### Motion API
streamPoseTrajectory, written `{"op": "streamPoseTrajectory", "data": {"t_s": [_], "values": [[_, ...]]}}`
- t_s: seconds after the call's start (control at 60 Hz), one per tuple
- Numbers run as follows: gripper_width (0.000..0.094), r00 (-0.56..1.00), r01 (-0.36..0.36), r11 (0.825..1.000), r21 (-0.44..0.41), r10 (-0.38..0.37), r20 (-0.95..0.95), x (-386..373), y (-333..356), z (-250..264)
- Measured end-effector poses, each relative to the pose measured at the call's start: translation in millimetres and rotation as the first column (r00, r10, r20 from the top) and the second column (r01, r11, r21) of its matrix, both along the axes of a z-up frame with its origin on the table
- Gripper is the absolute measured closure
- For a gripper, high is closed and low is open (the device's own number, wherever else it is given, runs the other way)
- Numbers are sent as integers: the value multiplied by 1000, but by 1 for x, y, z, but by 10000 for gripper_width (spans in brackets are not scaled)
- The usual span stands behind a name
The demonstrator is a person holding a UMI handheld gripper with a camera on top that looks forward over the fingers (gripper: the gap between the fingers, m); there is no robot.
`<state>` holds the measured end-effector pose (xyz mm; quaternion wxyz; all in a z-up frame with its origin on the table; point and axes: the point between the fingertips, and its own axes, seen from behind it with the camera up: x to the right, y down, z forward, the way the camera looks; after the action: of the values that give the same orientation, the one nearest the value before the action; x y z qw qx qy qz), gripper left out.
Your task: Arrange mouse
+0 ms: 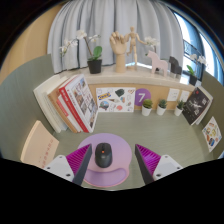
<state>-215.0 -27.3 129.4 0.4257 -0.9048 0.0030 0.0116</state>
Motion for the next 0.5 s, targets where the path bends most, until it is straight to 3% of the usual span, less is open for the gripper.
{"op": "streamPoseTrajectory", "data": {"t_s": [0.217, 0.5], "values": [[73, 1000, 28, 997, 68, -29, 12, 66, -85, 83], [85, 999, 40, 992, 122, -42, 13, 138, -195, 123]]}}
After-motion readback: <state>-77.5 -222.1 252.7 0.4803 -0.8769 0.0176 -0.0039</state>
